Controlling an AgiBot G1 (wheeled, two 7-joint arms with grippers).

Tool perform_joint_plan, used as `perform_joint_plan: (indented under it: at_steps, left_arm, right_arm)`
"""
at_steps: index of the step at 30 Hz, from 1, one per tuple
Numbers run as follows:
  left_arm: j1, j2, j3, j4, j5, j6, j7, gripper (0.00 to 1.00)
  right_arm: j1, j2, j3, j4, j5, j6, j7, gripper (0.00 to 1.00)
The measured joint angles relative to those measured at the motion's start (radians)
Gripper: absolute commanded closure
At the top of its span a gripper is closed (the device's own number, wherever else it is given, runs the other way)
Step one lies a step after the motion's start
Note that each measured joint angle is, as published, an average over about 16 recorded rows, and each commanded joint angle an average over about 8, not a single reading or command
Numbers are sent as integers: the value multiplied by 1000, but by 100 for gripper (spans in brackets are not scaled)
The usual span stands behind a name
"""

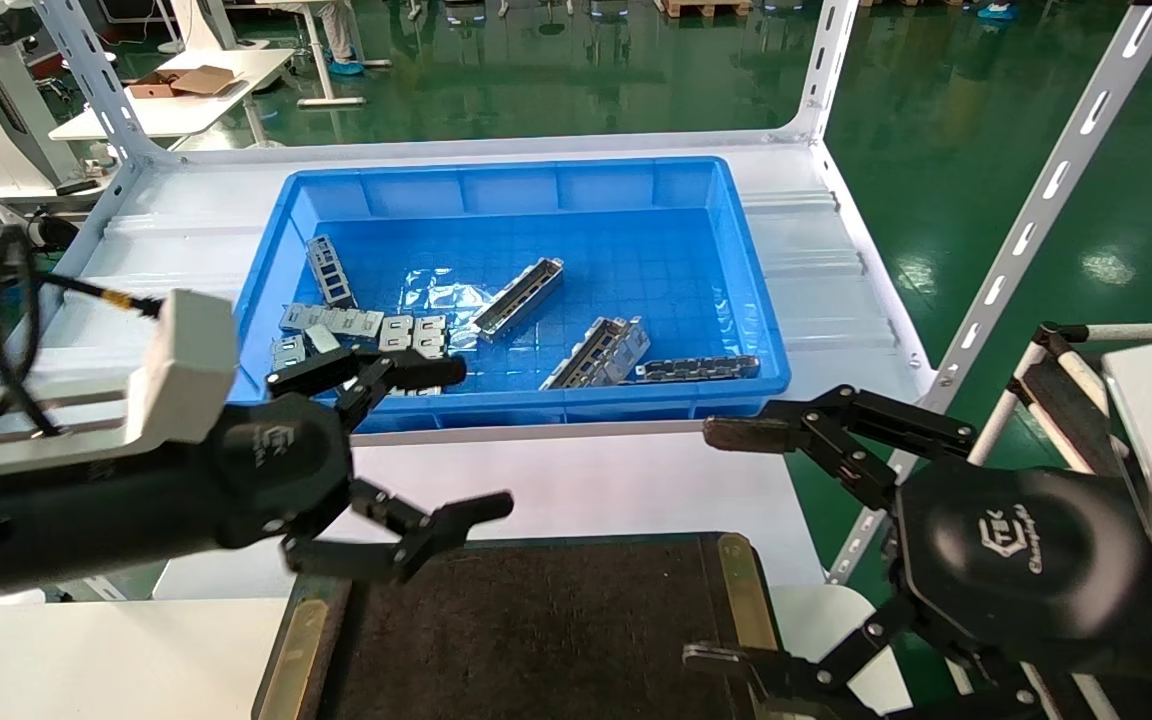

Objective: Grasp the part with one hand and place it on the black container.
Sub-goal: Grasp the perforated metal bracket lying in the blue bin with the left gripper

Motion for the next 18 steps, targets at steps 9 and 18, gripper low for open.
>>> perform_joint_plan:
  at_steps: [9, 18]
  left_arm:
    - [-81, 122, 74, 98, 187, -172, -44, 0]
    - [-186, 280, 142, 302, 350, -325, -51, 0]
  right_arm:
    - [0, 0, 0, 0, 0, 0, 0, 0]
    - [0, 0, 0, 0, 0, 0, 0, 0]
